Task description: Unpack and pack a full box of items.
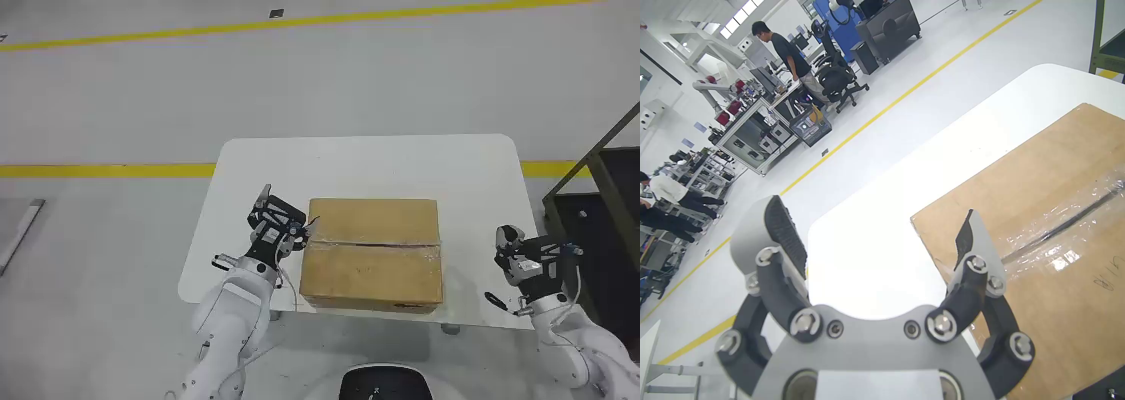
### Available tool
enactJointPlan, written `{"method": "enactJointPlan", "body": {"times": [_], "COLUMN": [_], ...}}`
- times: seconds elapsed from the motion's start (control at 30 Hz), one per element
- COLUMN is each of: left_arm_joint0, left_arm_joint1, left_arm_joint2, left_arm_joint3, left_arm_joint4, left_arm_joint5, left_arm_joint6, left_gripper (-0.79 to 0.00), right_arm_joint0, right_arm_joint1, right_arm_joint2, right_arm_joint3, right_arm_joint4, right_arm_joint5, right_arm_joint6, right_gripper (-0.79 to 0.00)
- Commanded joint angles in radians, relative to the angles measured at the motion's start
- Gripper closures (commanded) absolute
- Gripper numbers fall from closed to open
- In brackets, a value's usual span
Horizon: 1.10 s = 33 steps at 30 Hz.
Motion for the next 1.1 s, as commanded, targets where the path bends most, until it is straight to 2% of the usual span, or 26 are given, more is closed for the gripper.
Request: {"method": "enactJointPlan", "body": {"times": [0.0, 0.27, 0.63, 1.07], "left_arm_joint0": [0.0, 0.0, 0.0, 0.0], "left_arm_joint1": [0.0, 0.0, 0.0, 0.0], "left_arm_joint2": [0.0, 0.0, 0.0, 0.0], "left_arm_joint3": [0.0, 0.0, 0.0, 0.0], "left_arm_joint4": [0.0, 0.0, 0.0, 0.0], "left_arm_joint5": [0.0, 0.0, 0.0, 0.0], "left_arm_joint6": [0.0, 0.0, 0.0, 0.0], "left_gripper": [-0.785, -0.785, -0.785, -0.785], "right_arm_joint0": [0.011, 0.067, 0.117, 0.192], "right_arm_joint1": [-0.004, -0.022, -0.042, -0.061], "right_arm_joint2": [-0.027, -0.124, -0.224, -0.285], "right_arm_joint3": [0.016, 0.058, 0.099, 0.138], "right_arm_joint4": [-0.002, -0.03, -0.045, -0.032], "right_arm_joint5": [-0.016, -0.049, -0.082, -0.126], "right_arm_joint6": [-0.011, -0.039, -0.006, 0.067], "right_gripper": [0.0, 0.0, 0.0, 0.0]}}
